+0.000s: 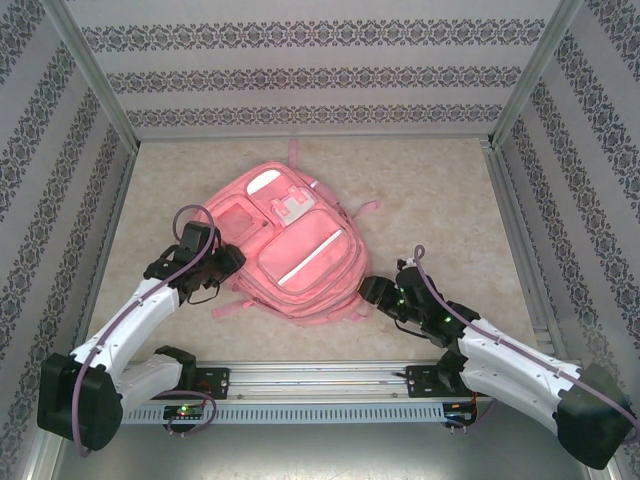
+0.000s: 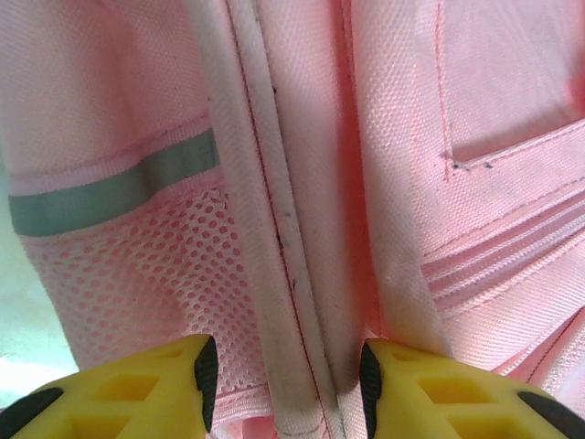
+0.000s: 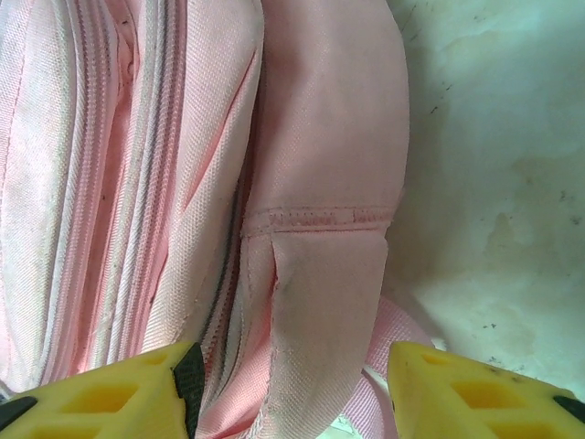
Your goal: Pack the student bag
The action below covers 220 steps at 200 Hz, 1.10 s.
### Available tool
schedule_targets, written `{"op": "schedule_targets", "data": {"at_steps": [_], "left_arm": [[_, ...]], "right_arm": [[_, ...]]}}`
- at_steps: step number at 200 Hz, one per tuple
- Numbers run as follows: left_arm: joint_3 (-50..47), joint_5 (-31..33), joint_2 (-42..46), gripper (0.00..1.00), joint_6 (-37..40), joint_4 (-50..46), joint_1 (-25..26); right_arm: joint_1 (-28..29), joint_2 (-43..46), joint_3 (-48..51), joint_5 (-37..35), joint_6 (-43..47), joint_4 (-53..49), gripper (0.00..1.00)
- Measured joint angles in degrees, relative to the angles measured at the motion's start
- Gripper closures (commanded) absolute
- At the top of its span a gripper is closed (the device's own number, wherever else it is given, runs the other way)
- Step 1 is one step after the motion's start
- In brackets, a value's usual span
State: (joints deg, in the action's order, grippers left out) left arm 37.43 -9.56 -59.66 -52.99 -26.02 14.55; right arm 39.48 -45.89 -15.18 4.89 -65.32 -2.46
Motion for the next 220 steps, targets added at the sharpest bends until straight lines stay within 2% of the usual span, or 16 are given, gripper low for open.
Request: {"op": "schedule_targets", "data": {"at_steps": [17, 67, 108, 146, 175, 220], "left_arm": [[-0.74, -0.20, -0.90, 0.61, 0.00, 2.08, -0.07], [-3.30, -0.48, -3.30, 1.00, -1.36, 10.62, -0.07], [-3.93, -0.50, -2.23, 1.00, -3.21, 12.33, -0.33], [-5.79, -0.68, 3.21, 1.00, -7.04, 12.35, -0.33], [-7.56, -0.90, 7.63, 1.00, -11.02, 11.69, -0.33], [-9.90, -2.01, 13.86, 1.00, -15.74, 10.62, -0.33]], "right_arm": [[0.00, -0.68, 0.13, 0.66, -0.37, 1.20, 0.44], [-1.01, -2.40, 0.83, 1.01, -0.35, 3.15, 0.45], [-5.25, -5.73, 1.11, 0.96, 1.33, 3.74, 0.46], [-7.04, -16.04, -1.09, 2.91, 4.72, 7.52, 0.46], [-9.22, -26.16, -7.52, 6.47, 7.96, 9.79, 0.46], [-15.76, -40.00, -20.22, 11.96, 13.20, 10.64, 0.46]]}}
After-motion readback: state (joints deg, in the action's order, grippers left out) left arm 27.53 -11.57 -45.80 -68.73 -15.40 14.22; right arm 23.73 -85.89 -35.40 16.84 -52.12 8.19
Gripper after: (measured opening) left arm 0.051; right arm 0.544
